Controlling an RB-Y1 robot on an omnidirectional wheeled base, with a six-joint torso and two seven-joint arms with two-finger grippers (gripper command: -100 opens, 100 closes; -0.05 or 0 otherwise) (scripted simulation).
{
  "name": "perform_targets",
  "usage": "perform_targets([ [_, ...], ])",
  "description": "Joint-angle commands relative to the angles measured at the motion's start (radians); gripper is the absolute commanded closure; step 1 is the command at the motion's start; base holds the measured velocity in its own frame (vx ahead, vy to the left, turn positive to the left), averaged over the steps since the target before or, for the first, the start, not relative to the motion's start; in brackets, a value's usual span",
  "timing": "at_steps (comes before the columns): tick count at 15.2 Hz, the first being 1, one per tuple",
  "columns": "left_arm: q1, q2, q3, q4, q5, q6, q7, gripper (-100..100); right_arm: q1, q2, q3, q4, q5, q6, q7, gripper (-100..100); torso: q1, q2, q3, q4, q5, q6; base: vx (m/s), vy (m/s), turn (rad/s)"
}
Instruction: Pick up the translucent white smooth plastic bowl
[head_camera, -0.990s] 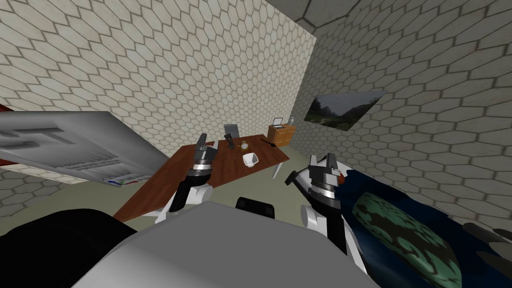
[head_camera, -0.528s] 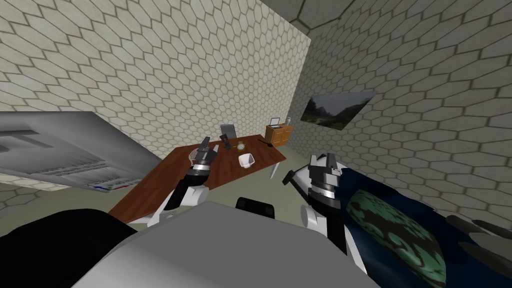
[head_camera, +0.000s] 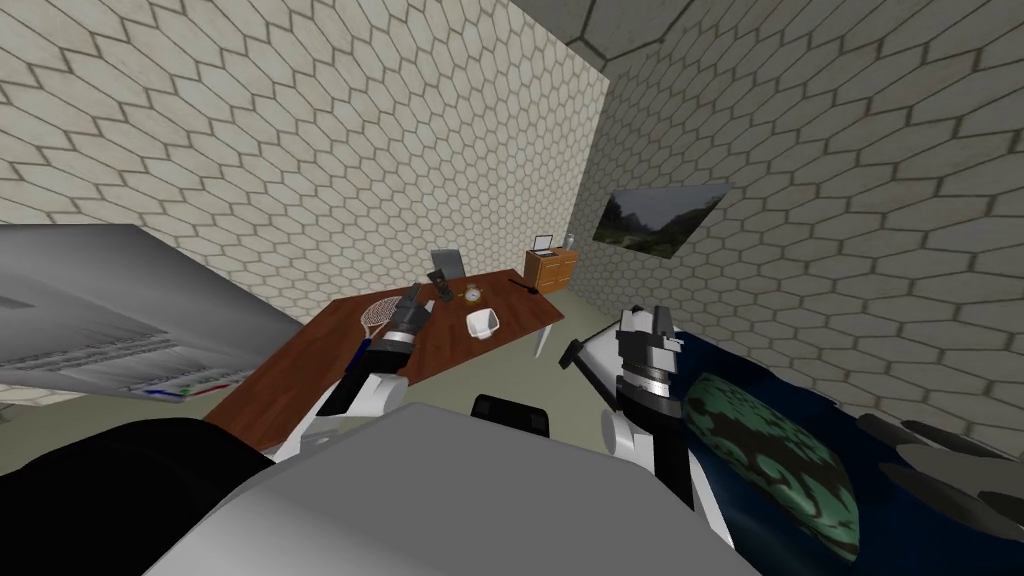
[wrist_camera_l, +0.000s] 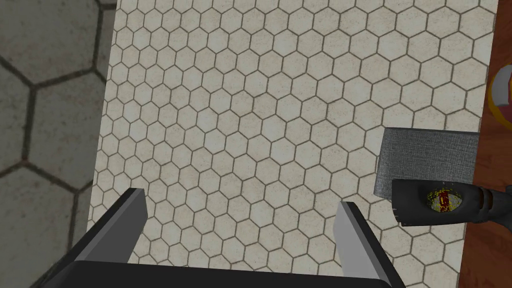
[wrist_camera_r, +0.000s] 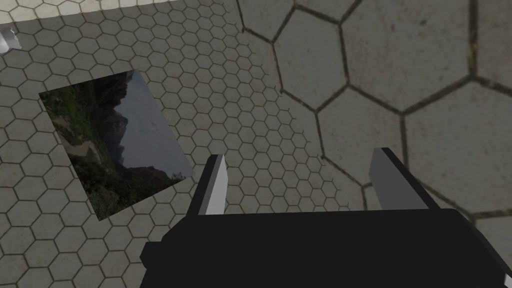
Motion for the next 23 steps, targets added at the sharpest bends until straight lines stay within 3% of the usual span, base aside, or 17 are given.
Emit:
perform_targets([
  [1,0.011,0.005,0.018,0.012,0.013,0.05,0.009,-100,0.0,0.0,0.0,0.0,0.0,0.0,0.0,0,0.0,0.0,0.0,0.0,0.0,0.0,0.057,-0.081,-0.082],
  [5,0.021,0.009,0.034,0.019,0.025,0.114,0.017,-100,0.0,0.0,0.0,0.0,0.0,0.0,0.0,0,-0.001,0.001,0.0,0.0,0.0,0.0,0.045,-0.076,-0.06],
  [8,0.042,0.014,0.068,0.032,0.05,0.191,0.034,-100,0.0,0.0,0.0,0.0,0.0,0.0,0.0,0,0.001,0.001,0.0,0.0,0.0,0.0,0.051,-0.055,-0.088],
  [10,0.042,0.014,0.068,0.032,0.05,0.211,0.034,-100,0.0,0.0,0.0,0.0,0.0,0.0,0.0,0,0.0,0.0,0.0,0.0,0.0,0.0,0.052,-0.071,-0.04],
  [13,0.064,0.017,0.103,0.047,0.075,0.285,0.051,-100,0.0,0.0,0.0,0.0,0.0,0.0,0.0,0,0.0,0.0,0.0,0.0,0.0,0.0,0.063,-0.077,-0.084],
  [15,0.064,0.017,0.103,0.047,0.075,0.312,0.051,-100,0.0,0.0,0.0,0.0,0.0,0.0,0.0,0,-0.001,0.0,0.0,0.0,0.0,0.0,0.055,-0.064,-0.05],
  [18,0.085,0.017,0.139,0.061,0.101,0.385,0.069,-100,0.0,0.0,0.0,0.0,0.0,0.0,0.0,0,0.001,0.001,0.0,0.0,0.0,0.0,0.058,-0.061,-0.087],
  [23,0.096,0.016,0.157,0.068,0.114,0.465,0.078,-100,0.0,0.0,0.0,0.0,0.0,0.0,0.0,0,0.0,0.0,0.0,0.0,0.0,0.0,0.056,-0.06,-0.053],
])
